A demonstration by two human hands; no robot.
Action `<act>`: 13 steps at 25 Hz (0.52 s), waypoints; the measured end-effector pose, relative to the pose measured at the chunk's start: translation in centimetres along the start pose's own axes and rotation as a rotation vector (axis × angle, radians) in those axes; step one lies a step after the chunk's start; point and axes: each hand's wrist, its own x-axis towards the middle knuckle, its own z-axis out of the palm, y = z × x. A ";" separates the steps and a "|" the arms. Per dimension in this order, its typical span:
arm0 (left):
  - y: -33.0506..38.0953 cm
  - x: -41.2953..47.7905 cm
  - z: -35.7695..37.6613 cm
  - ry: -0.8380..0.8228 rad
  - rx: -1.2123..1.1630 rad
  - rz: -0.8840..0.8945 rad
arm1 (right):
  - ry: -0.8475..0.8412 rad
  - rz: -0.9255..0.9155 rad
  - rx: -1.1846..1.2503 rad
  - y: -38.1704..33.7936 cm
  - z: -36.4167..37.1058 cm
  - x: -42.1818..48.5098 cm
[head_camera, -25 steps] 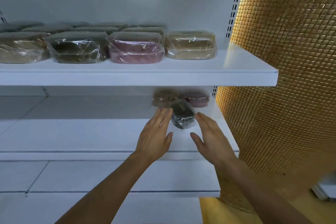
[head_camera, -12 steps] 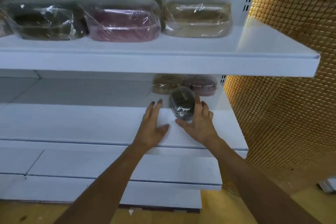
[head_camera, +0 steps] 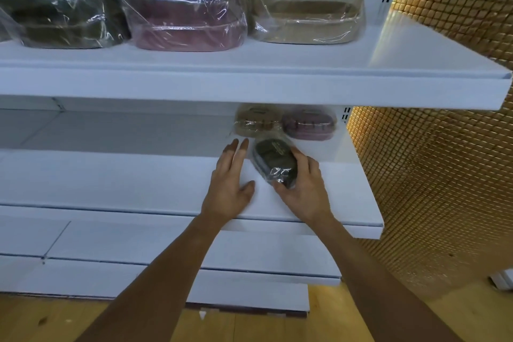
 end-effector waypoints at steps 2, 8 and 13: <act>0.1 -0.3 -0.1 -0.028 0.007 0.055 | -0.151 -0.037 0.072 0.7 -1.4 -0.6; 0.9 -2.2 -0.5 -0.088 -0.076 0.133 | -0.266 -0.059 0.104 0.6 -4.2 -3.1; 2.2 -4.2 -1.3 -0.105 -0.029 0.023 | -0.272 -0.023 -0.167 -2.0 -4.2 -5.3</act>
